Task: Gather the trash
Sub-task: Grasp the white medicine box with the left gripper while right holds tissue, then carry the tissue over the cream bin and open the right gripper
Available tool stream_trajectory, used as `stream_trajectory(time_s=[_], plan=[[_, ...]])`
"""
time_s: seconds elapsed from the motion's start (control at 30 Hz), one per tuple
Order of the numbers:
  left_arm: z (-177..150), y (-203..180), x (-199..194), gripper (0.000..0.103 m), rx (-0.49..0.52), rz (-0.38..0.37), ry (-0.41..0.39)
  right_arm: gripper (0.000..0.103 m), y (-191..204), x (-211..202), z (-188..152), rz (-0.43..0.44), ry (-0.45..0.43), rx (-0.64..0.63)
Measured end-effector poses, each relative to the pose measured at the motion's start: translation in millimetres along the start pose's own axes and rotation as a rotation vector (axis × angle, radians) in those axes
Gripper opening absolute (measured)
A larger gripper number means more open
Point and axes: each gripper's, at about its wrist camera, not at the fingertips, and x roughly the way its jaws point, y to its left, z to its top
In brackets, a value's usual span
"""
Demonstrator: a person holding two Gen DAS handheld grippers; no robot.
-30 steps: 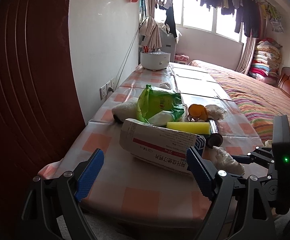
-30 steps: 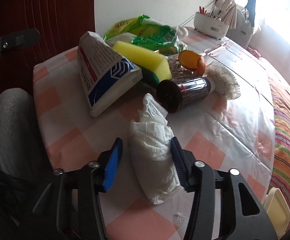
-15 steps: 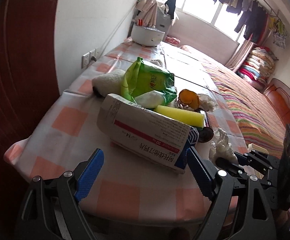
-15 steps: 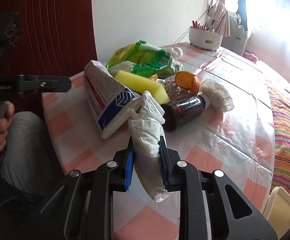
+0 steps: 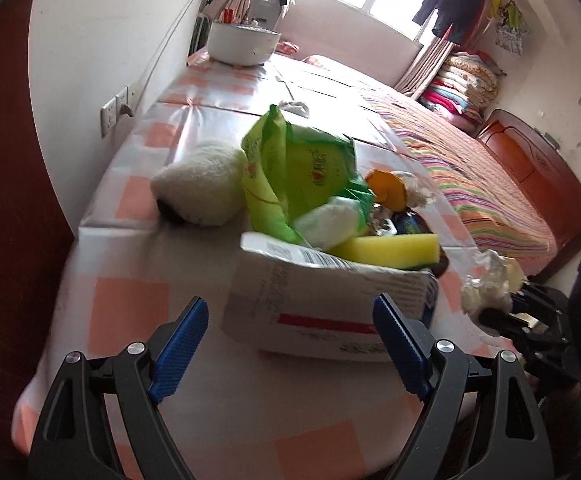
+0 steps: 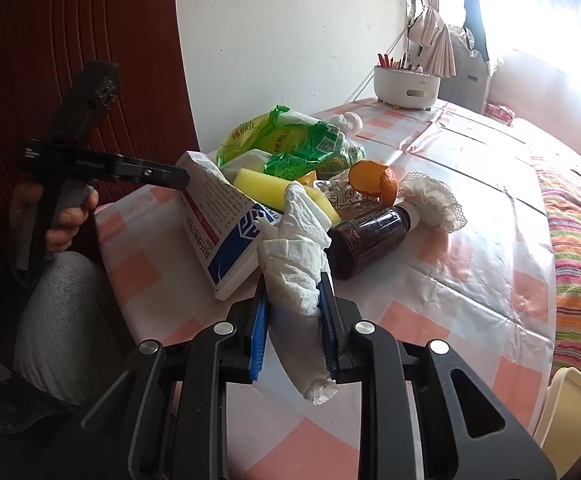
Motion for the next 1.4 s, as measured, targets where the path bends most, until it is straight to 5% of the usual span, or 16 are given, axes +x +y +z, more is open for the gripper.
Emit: stream_trajectory(time_s=[0.43,0.7,0.8,0.87,0.9,1.17,1.4], plan=[[-2,-23,40,0.082,0.195,-0.279,0.227,0.023,-6,3,4,-0.005,-0.016,0.034],[-10,-49,20,0.082,0.234,-0.336,0.141,0.023,-15,-9,5,-0.027,-0.052,0.072],[-12,-60,20,0.063,0.231,-0.333,0.146,0.023,-19,-18,6,-0.035,-0.084,0.095],[-16,-68,24,0.034,0.228,-0.339,0.171,0.023,-22,-23,5,-0.039,-0.099,0.109],[-17,-68,24,0.030,0.222,-0.343,0.181,0.023,-23,-25,5,-0.043,-0.107,0.115],[-28,-92,16,0.007,0.201,-0.389,0.144,0.023,-31,-40,2,-0.077,-0.152,0.139],[-34,-121,-4,0.001,0.260,-0.359,0.055,0.023,-41,-51,0,-0.113,-0.195,0.179]])
